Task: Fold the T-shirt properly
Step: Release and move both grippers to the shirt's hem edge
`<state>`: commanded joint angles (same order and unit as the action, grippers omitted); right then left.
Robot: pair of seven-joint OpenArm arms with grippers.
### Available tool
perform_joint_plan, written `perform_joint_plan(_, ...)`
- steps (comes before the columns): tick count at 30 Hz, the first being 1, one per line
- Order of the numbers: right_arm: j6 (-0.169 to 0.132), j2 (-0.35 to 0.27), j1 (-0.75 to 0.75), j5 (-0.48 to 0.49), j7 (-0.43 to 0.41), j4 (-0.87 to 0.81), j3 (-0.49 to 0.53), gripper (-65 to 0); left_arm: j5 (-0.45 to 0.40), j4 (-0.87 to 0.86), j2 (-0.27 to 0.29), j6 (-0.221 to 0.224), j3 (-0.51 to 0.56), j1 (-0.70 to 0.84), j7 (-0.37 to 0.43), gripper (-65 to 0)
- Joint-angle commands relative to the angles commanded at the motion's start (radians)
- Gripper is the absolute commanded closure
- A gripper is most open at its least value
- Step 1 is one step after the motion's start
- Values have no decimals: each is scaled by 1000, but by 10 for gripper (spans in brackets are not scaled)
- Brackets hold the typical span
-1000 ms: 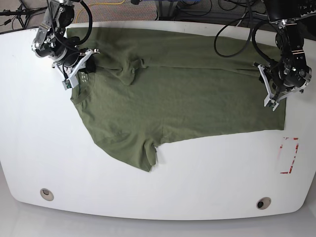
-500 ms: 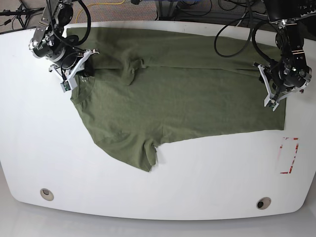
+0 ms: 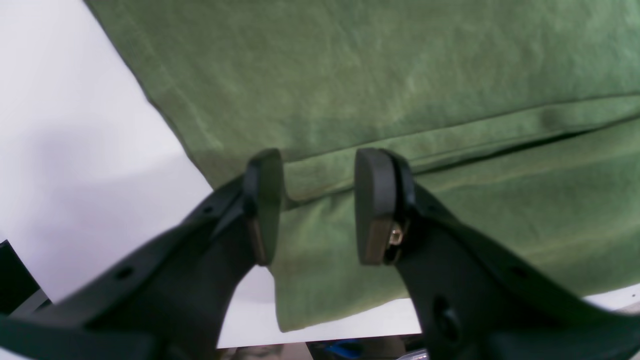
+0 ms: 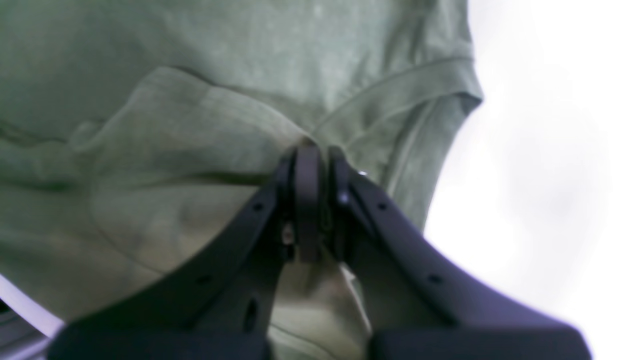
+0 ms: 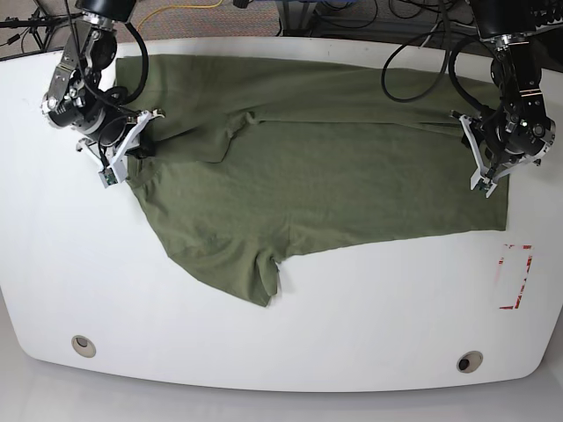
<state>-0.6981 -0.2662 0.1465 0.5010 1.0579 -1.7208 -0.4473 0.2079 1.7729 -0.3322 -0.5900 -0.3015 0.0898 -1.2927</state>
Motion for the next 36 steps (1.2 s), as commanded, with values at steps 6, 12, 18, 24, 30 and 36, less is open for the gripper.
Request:
perform_joint_plan(6,0,-3,-17,0,-2,15,2,-346,0,0,2,0,0,0,0,-225)
perform_joint_plan(12,0,-14,-40,-2,-2,-14,-2,-395,0,0,2,0,0,0,0,-225)
perform_joint_plan(18,0,-49,-78,-3,-12,-35,-26,-325,0,0,2,0,0,0,0,-225)
perform_joint_plan(24,0,-51,-104,-2,-28,-38,-49,-282,0,2,2,0,0,-2,2,-225)
perform_joint_plan(30,0,-44,-153,-2,-31,-29,-20,-290,8,8,2,0,-5,-11,3,-225)
perform_joint_plan(36,0,-43,-285,-5,-63,126,49,-377,8,8,6,0,-43,-86,34,-228)
